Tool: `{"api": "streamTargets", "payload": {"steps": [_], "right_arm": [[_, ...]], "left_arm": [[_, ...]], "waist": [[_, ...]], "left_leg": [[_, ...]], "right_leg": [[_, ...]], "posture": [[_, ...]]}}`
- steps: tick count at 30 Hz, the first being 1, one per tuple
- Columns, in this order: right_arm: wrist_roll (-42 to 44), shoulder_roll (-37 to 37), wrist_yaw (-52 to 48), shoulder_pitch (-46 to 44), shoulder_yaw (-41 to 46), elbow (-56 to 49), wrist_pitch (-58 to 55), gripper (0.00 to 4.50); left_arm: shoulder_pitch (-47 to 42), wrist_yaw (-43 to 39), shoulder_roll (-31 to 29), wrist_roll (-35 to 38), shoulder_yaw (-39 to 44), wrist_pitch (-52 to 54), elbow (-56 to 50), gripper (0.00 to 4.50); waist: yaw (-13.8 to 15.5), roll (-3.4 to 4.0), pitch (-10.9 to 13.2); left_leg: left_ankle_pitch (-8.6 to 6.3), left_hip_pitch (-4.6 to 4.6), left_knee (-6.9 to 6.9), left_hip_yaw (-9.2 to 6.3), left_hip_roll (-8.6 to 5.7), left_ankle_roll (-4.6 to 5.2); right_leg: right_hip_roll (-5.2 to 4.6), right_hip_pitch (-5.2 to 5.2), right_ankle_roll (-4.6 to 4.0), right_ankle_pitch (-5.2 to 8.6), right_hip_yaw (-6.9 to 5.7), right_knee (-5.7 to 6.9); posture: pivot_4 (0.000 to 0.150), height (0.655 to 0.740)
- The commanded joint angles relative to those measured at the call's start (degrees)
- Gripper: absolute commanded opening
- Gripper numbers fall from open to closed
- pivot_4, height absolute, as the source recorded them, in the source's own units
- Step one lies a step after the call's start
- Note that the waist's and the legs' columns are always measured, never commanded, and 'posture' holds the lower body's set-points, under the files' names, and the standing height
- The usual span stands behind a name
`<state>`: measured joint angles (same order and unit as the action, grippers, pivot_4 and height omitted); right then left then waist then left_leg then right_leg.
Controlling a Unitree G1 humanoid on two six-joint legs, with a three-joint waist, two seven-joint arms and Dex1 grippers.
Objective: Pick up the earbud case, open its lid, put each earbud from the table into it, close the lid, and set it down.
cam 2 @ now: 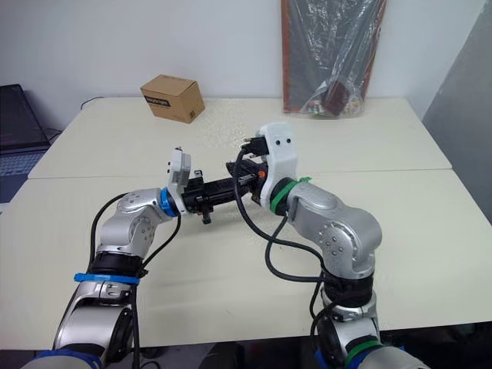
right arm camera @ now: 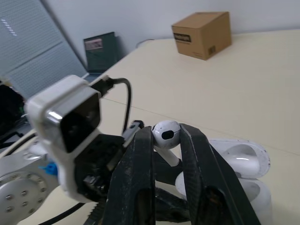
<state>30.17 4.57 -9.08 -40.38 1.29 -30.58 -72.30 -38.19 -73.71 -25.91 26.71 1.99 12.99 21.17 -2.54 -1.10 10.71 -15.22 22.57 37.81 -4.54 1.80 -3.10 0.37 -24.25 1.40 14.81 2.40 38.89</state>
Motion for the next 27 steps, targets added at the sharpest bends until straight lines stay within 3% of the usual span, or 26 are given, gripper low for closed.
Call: {"api": "streamTargets", "payload": {"steps": [1,15,27], "right_arm": [[2.53,-0.86,-0.73,0.51,0.57,-4.05,-0.56,0.41],[-0.30,-1.40,2.50,2.17,-2.06,-1.40,4.43,0.41],[-2.50,-2.55,6.05,2.17,-5.32,-1.06,1.06,0.41]], "left_arm": [[-0.26,-0.73,-0.85,1.84,1.13,0.90,-4.09,0.79],[0.87,1.15,-0.56,3.45,1.12,3.99,-8.69,0.79],[0.40,5.28,1.62,4.51,2.47,3.94,-10.18,0.79]], "waist": [[-0.01,0.00,0.00],[-0.06,0.00,0.00],[-0.06,0.00,0.00]], "left_leg": [[0.00,-0.01,0.00,0.00,0.00,0.00],[0.00,-0.02,0.00,0.01,0.00,0.00],[0.00,-0.01,0.00,0.01,0.00,0.00]], "right_leg": [[0.00,0.00,0.00,0.00,0.00,0.00],[0.01,-0.01,0.08,0.04,0.02,0.01],[0.01,-0.02,0.07,0.05,0.01,0.01]], "posture": [[0.150,0.7400],[0.150,0.7400],[0.150,0.7400]]}}
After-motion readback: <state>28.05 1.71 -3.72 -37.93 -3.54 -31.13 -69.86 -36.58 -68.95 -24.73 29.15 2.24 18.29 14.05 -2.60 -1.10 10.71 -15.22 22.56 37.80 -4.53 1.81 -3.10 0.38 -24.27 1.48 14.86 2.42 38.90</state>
